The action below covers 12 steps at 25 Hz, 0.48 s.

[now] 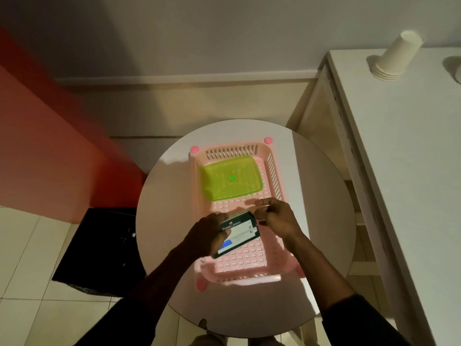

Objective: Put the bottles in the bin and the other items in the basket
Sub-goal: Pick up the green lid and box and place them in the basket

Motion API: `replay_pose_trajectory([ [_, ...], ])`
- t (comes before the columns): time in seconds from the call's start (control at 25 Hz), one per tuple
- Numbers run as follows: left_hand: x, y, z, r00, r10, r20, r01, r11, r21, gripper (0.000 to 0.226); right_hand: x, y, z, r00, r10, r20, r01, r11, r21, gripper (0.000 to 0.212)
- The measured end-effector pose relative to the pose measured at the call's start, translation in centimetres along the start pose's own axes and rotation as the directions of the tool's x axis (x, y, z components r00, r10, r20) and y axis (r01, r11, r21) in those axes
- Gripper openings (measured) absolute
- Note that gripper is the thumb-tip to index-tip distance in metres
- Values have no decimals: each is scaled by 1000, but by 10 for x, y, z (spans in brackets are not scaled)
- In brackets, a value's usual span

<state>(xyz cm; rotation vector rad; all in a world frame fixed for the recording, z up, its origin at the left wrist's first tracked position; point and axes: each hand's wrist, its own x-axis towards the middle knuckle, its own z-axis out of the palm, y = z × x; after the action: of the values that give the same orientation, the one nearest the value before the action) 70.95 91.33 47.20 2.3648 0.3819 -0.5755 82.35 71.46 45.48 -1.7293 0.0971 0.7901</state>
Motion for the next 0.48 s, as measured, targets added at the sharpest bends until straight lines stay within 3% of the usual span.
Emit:
replay_pose_trajectory([
  [0.16,40,7,-5,995,53,86,-52,999,-13,35,-16,20,2,959,-111,261,207,904,-374,106],
  [0.24,49,4,-5,986,80,146,-80,997,-6,30,-16,35,10,935,-194,297,346,688,-638,136],
  [0.28,50,4,-6,984,79,160,-80,997,-4,26,-14,41,13,924,-239,300,383,581,-718,132],
  [0.36,48,4,-7,990,75,116,-76,997,5,27,-8,45,20,920,-300,251,376,497,-782,112],
  [0.48,30,0,-2,966,57,-252,-3,977,211,44,8,44,29,946,-281,162,268,397,-878,104],
])
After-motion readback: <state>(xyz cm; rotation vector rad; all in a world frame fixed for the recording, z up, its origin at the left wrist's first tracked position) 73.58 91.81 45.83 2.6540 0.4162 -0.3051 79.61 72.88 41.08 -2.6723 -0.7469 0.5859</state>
